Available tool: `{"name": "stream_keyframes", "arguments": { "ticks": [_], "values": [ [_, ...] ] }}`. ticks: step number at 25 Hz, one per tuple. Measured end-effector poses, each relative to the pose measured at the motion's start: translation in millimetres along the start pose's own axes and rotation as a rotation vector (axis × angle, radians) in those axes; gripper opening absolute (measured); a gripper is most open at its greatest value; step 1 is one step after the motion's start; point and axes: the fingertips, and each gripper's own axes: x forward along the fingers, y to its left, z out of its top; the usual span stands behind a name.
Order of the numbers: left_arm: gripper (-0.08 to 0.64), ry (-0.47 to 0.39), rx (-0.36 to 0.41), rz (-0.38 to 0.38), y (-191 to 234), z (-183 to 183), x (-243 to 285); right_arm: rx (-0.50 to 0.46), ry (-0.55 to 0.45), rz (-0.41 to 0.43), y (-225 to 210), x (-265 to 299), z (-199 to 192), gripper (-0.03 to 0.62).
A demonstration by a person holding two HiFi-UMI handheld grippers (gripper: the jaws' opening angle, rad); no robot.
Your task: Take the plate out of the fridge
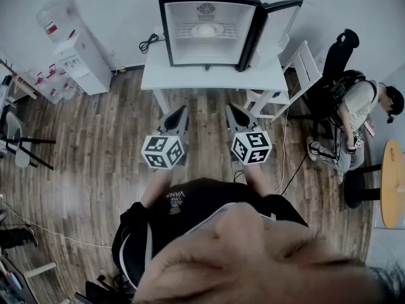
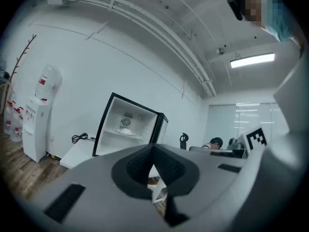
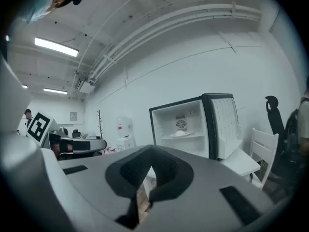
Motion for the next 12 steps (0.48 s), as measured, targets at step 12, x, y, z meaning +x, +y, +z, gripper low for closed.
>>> {"name": "stream_keyframes", "arguments": {
  "ticks": [12],
  "values": [
    [0.017,0.027,0.014,-0.045,6.6,-1.8,-3.3,0.014,-0.017,-0.030,11.3,7.7,-1.0,0.012]
  ]
}}
